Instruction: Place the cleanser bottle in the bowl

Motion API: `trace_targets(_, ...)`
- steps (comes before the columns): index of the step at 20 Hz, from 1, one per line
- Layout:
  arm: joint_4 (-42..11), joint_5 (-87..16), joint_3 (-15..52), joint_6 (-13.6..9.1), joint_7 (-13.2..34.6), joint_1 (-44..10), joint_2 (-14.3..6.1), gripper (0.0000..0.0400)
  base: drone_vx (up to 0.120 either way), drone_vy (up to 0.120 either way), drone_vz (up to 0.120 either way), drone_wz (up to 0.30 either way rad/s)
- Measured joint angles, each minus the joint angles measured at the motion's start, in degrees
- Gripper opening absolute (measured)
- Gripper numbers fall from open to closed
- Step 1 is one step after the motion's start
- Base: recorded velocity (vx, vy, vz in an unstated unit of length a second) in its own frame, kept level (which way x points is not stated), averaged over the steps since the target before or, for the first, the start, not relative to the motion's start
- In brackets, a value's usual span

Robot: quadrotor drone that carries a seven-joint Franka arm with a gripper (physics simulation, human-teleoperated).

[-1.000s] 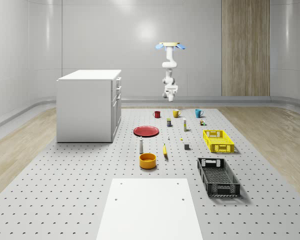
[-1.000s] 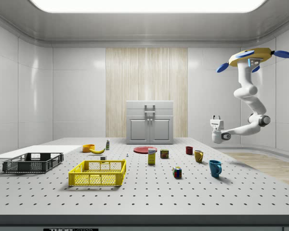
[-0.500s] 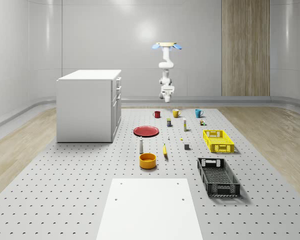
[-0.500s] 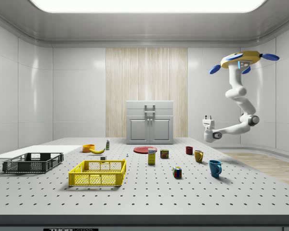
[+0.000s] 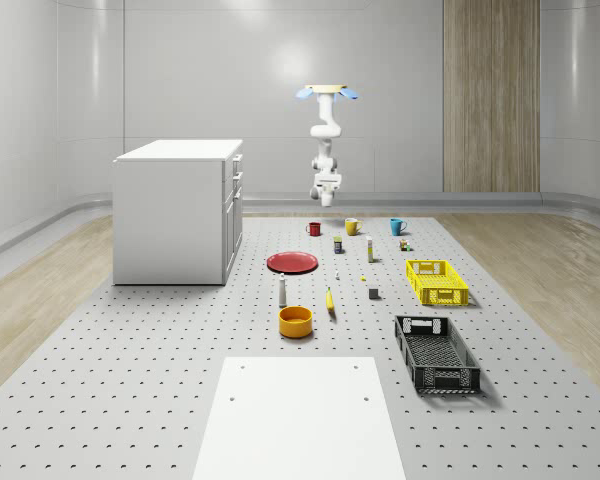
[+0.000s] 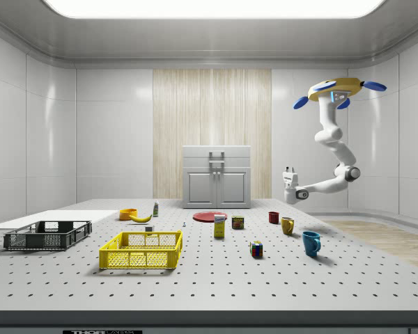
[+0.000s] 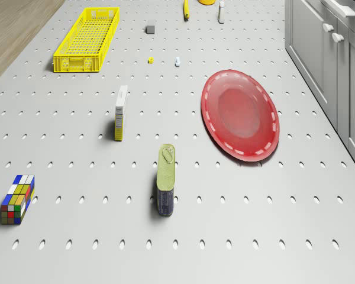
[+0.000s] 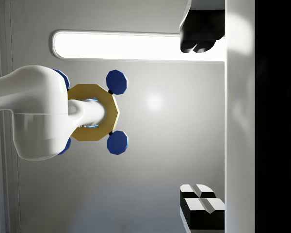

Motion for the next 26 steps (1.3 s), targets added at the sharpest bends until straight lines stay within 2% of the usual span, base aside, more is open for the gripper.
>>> trace_targets(3,-0.13,-1.24,0.89,0.14,0.16,-0.27,-0.1,0.04,0.12,-0.107,0.0,0.0)
trace_targets(9,-0.74,-6.7,4.76,0.48,0.89,-1.47,-0.39,0.04,0.12,0.0,0.0,0.0)
trace_targets(13,-2.2,-14.78,10.45,0.86,2.02,-3.27,-0.82,0.04,0.12,0.0,0.0,0.0)
trace_targets(16,-5.16,-25.0,17.5,1.36,3.62,-5.6,-1.55,0.04,0.12,0.0,0.0,0.0)
trace_targets(19,-11.42,-39.88,27.2,2.11,6.49,-9.19,-2.98,0.04,0.12,0.0,0.0,0.0)
trace_targets(22,-21.58,-58.67,38.23,2.54,11.47,-14.46,-5.22,0.04,0.12,0.0,0.0,0.0)
trace_targets(24,-29.16,-71.73,45.13,1.91,16.07,-19.19,-6.9,0.04,0.12,0.0,0.0,0.0)
trace_targets(26,-35.77,-83.56,51.05,0.19,21.22,-24.91,-8.53,0.04,0.12,0.0,0.0,0.0)
